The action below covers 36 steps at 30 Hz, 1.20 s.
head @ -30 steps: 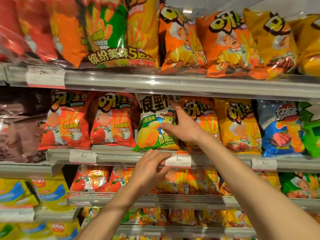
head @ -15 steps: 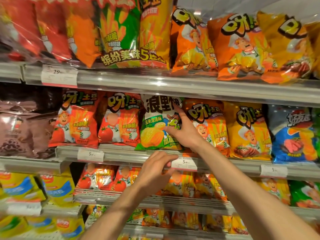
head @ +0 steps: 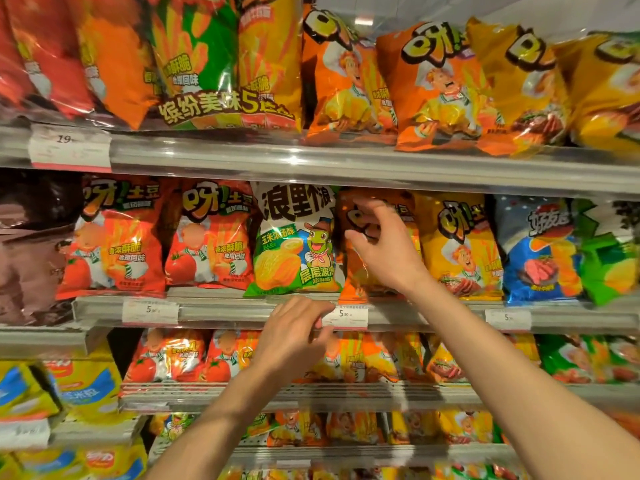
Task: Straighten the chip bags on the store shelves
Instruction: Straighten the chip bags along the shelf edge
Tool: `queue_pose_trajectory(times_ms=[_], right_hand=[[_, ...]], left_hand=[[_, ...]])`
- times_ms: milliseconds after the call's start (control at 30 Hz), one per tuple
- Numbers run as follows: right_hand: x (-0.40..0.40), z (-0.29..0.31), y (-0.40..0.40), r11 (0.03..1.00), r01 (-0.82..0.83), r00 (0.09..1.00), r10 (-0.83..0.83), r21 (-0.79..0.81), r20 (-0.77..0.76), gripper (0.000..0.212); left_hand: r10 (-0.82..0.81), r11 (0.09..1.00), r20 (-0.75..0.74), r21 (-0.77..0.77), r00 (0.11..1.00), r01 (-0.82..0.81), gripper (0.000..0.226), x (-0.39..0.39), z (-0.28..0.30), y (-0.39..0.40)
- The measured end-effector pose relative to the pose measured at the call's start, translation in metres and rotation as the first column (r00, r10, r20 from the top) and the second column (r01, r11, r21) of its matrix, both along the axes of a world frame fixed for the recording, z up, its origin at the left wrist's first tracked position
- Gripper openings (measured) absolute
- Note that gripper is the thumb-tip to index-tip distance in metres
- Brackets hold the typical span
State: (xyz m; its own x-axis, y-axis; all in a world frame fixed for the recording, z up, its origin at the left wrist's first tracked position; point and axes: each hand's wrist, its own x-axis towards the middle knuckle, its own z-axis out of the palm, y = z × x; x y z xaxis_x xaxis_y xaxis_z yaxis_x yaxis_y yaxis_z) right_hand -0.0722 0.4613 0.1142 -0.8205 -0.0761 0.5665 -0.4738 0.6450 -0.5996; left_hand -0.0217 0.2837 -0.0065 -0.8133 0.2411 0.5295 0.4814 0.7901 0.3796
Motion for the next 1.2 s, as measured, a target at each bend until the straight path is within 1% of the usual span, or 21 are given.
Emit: queue_pose_trajectory(times_ms=[67,100,167,200,267,333,400,467,533,667,700,767,867,967,1033,1200], right_hand=[[0.004,0.004,0.024,0.995,0.099,0.994,-0.097,0.029,-0.049,0.045],[0.005,0.005,0.037,0.992,0.122,0.992,-0.121,0.034,-0.043,0.043],[0.008,0.002,0.059,0.988,0.143,0.989,-0.145,0.053,0.026,0.042],[0.010,-0.001,0.067,0.986,0.149,0.986,-0.154,0.076,0.060,0.043],[0.014,-0.009,0.078,0.978,0.173,0.981,-0.182,0.113,0.072,0.047],[0.014,-0.014,0.082,0.968,0.223,0.971,-0.231,0.112,0.058,0.052],[0.011,-0.016,0.083,0.958,0.265,0.957,-0.276,0.113,0.089,0.057],[0.007,-0.016,0.082,0.966,0.240,0.948,-0.254,0.096,0.191,0.063],[0.005,-0.014,0.079,0.982,0.182,0.942,-0.188,0.048,0.278,0.068],[-0.001,-0.015,0.072,0.994,0.105,0.936,-0.090,-0.026,0.340,0.077],[-0.002,-0.017,0.071,0.994,0.102,0.940,-0.083,-0.041,0.330,0.078],[-0.001,-0.024,0.069,0.992,0.119,0.960,-0.103,-0.048,0.259,0.076],[0.003,-0.036,0.065,0.990,0.138,0.984,-0.134,-0.025,0.117,0.066],[0.003,-0.047,0.061,0.989,0.146,0.989,-0.146,0.009,0.035,0.057],[0.003,-0.049,0.060,0.988,0.151,0.988,-0.151,0.021,0.021,0.056],[0.003,-0.051,0.060,0.983,0.175,0.982,-0.178,0.048,0.059,0.069]], left_hand=[[-0.011,0.999,-0.007,-0.044,1.000,0.011,0.034,0.000,0.000,0.005],[-0.011,0.999,-0.003,-0.053,1.000,0.011,0.035,-0.001,0.001,0.007],[0.007,0.998,0.008,-0.064,1.000,-0.006,0.036,-0.003,0.003,0.009],[0.016,0.997,0.011,-0.071,1.000,-0.015,0.036,-0.004,0.005,0.010],[0.027,0.996,0.000,-0.089,1.000,-0.026,0.035,-0.006,0.007,0.012],[0.037,0.996,-0.003,-0.082,0.999,-0.037,0.032,-0.007,0.008,0.012],[0.052,0.996,0.002,-0.066,0.999,-0.052,0.029,-0.008,0.009,0.013],[0.062,0.996,0.008,-0.067,0.998,-0.061,0.029,-0.009,0.009,0.013],[0.063,0.996,0.012,-0.071,0.998,-0.062,0.029,-0.008,0.010,0.013],[0.061,0.995,0.033,-0.083,0.998,-0.058,0.030,-0.007,0.011,0.013],[0.058,0.994,0.037,-0.090,0.998,-0.054,0.031,-0.007,0.011,0.012],[0.054,0.994,0.045,-0.094,0.998,-0.050,0.031,-0.007,0.011,0.012],[0.053,0.996,0.047,-0.074,0.997,-0.049,0.031,-0.007,0.013,0.014],[0.056,0.996,0.046,-0.070,0.997,-0.052,0.032,-0.006,0.013,0.014],[0.060,0.996,0.043,-0.067,0.997,-0.057,0.032,-0.007,0.011,0.014],[0.070,0.995,0.027,-0.073,0.997,-0.068,0.029,-0.006,0.012,0.016]])
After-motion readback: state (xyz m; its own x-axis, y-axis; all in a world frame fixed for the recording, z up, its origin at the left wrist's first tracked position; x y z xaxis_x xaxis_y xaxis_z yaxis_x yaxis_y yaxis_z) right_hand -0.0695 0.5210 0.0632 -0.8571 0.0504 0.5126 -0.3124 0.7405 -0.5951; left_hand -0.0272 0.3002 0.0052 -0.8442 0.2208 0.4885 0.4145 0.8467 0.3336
